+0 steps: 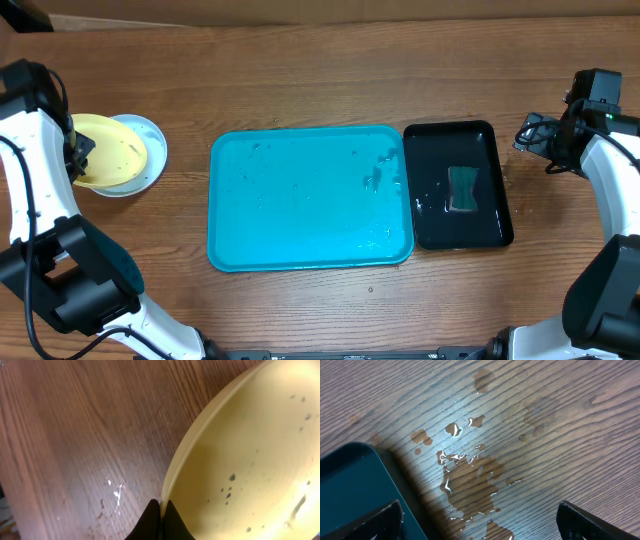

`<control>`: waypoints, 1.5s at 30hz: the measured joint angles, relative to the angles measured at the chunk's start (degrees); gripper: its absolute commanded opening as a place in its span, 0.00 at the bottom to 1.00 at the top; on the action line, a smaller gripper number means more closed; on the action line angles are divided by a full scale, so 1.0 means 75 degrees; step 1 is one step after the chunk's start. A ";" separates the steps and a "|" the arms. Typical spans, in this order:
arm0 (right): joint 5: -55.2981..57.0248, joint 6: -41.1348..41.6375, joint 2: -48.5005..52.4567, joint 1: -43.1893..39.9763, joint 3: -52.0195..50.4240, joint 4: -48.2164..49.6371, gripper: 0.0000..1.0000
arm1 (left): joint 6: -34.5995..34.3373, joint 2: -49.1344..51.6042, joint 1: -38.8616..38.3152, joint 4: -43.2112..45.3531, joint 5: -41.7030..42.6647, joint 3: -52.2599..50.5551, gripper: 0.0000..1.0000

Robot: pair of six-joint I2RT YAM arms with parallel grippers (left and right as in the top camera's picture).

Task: Clean dirty plates on tray and stack at the side
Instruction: 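Release the yellow plate and raise the left gripper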

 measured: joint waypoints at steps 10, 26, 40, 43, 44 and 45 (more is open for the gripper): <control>0.0000 -0.0003 0.0000 0.0000 0.0000 -0.0003 1.00 | 0.0017 0.0000 0.0000 0.1376 0.0070 -0.1425 0.15; 0.0000 -0.0003 0.0000 0.0000 0.0000 -0.0006 1.00 | 0.1198 0.0000 -0.0009 0.1935 0.2040 -0.1475 0.83; 0.0000 -0.0003 0.0000 0.0000 0.0000 -0.0003 1.00 | 0.3185 0.0000 -0.0944 0.2372 0.5021 -0.1565 1.00; 0.0000 -0.0003 0.0000 0.0000 0.0000 0.0003 1.00 | 0.3246 0.0000 -0.1198 0.2398 0.5149 -0.1568 1.00; 0.0000 -0.0003 0.0000 0.0000 0.0000 0.0000 1.00 | 0.3249 0.0000 -0.1271 0.2401 0.5182 -0.1571 1.00; -0.0003 -0.0003 0.0000 0.0000 0.0000 0.0000 1.00 | 0.3249 0.0000 -0.1335 0.2398 0.5199 -0.1571 1.00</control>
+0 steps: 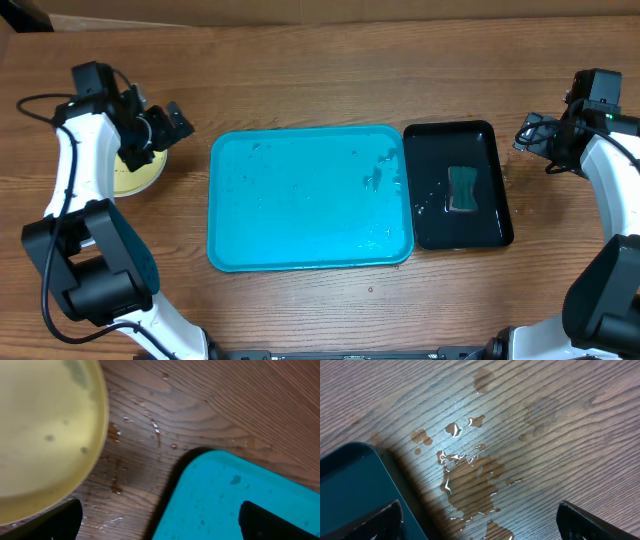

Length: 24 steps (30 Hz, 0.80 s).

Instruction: Clean dirty plates on tray and stack at the side

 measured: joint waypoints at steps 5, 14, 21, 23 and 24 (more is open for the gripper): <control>0.0003 0.0003 0.0000 0.0000 0.0000 0.0000 1.00 | 0.0023 0.0000 -0.0154 0.0000 0.0055 0.0000 1.00; 0.0003 0.0003 0.0000 0.0000 0.0000 -0.0003 1.00 | 0.0023 0.0000 -0.0154 0.0000 0.0073 0.0000 1.00; 0.0003 -0.0003 0.0000 0.0000 0.0000 0.0000 1.00 | 0.0023 0.0000 -0.0152 0.0000 0.0073 0.0000 1.00; 0.0003 0.0000 0.0000 0.0000 0.0000 0.0000 1.00 | 0.0023 0.0000 -0.0154 0.0000 0.0070 0.0000 1.00; 0.0006 0.0003 0.0000 0.0000 0.0000 0.0000 1.00 | 0.0023 0.0000 -0.0152 0.0000 0.0070 -0.0003 1.00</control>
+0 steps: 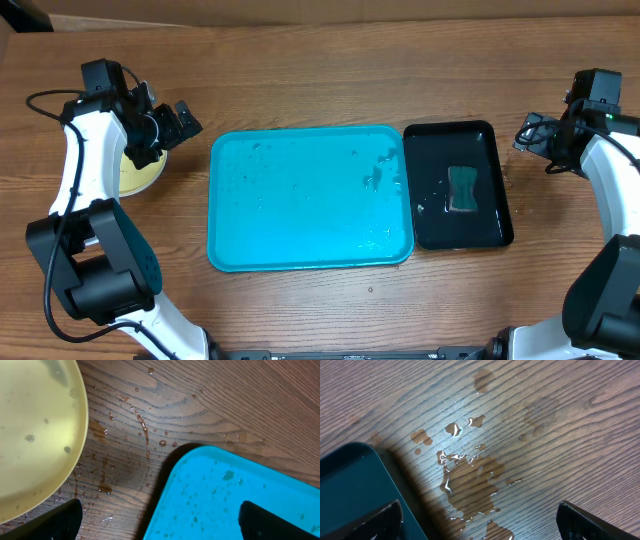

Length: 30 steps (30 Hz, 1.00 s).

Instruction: Clean dirty plates on tray and stack at the side

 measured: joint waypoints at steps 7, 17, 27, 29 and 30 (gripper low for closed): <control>0.0000 0.0000 0.0000 0.0000 0.0000 0.0000 1.00 | 0.0000 0.0000 0.0000 0.0000 0.0000 0.0000 1.00; -0.0003 -0.0003 -0.0009 0.0017 0.0000 0.0000 1.00 | 0.0000 0.0000 0.0000 0.0000 0.0000 0.0000 1.00; 0.0000 -0.0003 -0.2264 0.1431 -0.0012 0.0003 1.00 | 0.0000 0.0000 0.0000 0.0000 0.0003 0.0000 1.00; -0.0003 -0.0006 -0.2827 0.1830 -0.0012 0.0006 1.00 | 0.0000 0.0000 0.0000 0.0000 0.0003 0.0000 1.00; -0.0015 -0.0003 -0.3130 0.2037 -0.0012 0.0006 1.00 | 0.0000 0.0000 -0.0003 0.0000 0.0003 0.0000 1.00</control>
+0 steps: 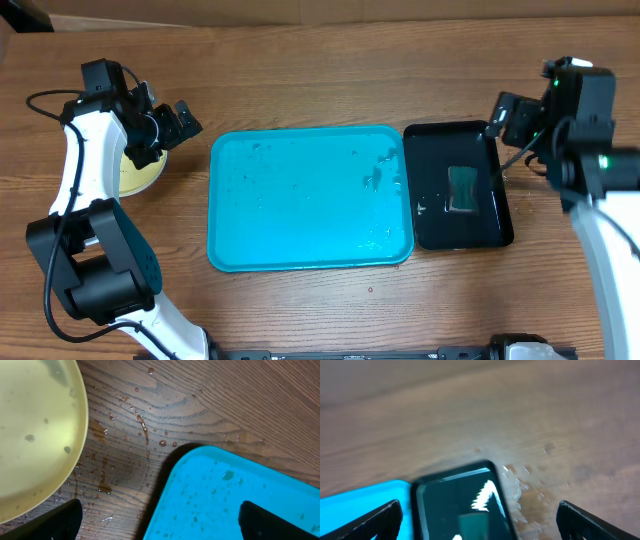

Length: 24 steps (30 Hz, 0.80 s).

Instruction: Clean dirty plates on tray and stack at the side

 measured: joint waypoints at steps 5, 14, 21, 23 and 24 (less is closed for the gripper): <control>0.0012 0.0000 -0.1256 0.0624 0.0000 -0.0009 1.00 | 0.0000 0.0000 0.0003 0.0000 0.0000 0.0000 1.00; 0.0268 -0.0012 -0.3643 0.0612 -0.0009 -0.0195 1.00 | 0.0000 0.0000 0.0003 0.0000 0.0000 0.0000 1.00; 0.0437 -0.0029 -0.5989 0.0612 -0.0699 -0.0131 1.00 | 0.0000 0.0000 0.0003 0.0000 0.0003 0.0000 1.00; 0.0437 -0.0035 -0.6717 0.0612 -0.1093 -0.0038 1.00 | 0.0000 0.0000 0.0003 0.0003 0.0003 0.0000 1.00; 0.0434 -0.0038 -0.7163 0.0612 -0.1370 0.0055 1.00 | 0.0000 0.0000 0.0003 0.0003 0.0000 0.0000 1.00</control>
